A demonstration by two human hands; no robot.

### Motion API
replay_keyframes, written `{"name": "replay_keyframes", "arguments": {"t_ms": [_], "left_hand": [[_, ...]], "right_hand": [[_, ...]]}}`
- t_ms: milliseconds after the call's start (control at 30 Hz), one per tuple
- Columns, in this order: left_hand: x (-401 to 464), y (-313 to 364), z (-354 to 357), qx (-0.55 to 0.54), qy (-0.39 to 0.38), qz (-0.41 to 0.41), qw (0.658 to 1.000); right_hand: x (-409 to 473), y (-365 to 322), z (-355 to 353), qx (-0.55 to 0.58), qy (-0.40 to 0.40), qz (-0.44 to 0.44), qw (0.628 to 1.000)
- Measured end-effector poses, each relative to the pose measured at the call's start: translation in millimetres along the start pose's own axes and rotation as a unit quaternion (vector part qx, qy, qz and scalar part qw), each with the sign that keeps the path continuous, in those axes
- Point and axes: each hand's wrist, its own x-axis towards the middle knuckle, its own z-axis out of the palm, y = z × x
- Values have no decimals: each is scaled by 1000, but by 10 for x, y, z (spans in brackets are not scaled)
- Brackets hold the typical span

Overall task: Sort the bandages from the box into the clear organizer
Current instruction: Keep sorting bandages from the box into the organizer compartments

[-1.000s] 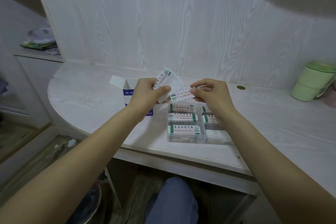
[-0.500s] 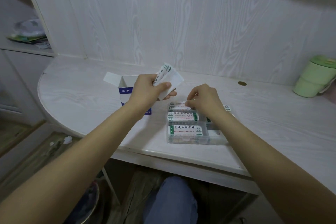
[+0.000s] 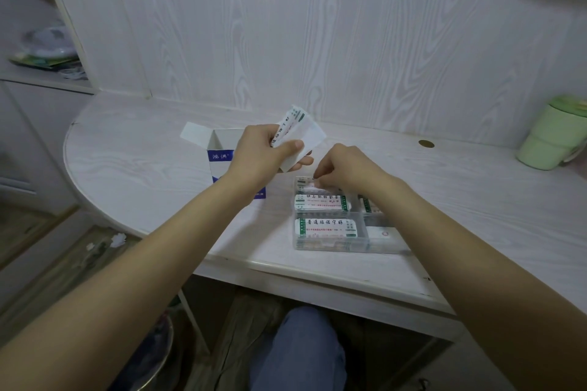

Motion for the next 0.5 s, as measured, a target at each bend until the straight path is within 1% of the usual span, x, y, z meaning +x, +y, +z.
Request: {"name": "replay_keyframes", "arguments": {"t_ms": [133,300,500], "left_hand": [[2,3,7,8,-4,1,1000],[-6,19,10,14,-7,-3,1000],[-15,31,19,21,-8,-11,1000]], "right_hand": [[31,-17,-13,-16,-31,-2,999],[29,-49,-34,-14,-41,-1,999],[3,-45,-3,-3,-22,-20,1000]]}}
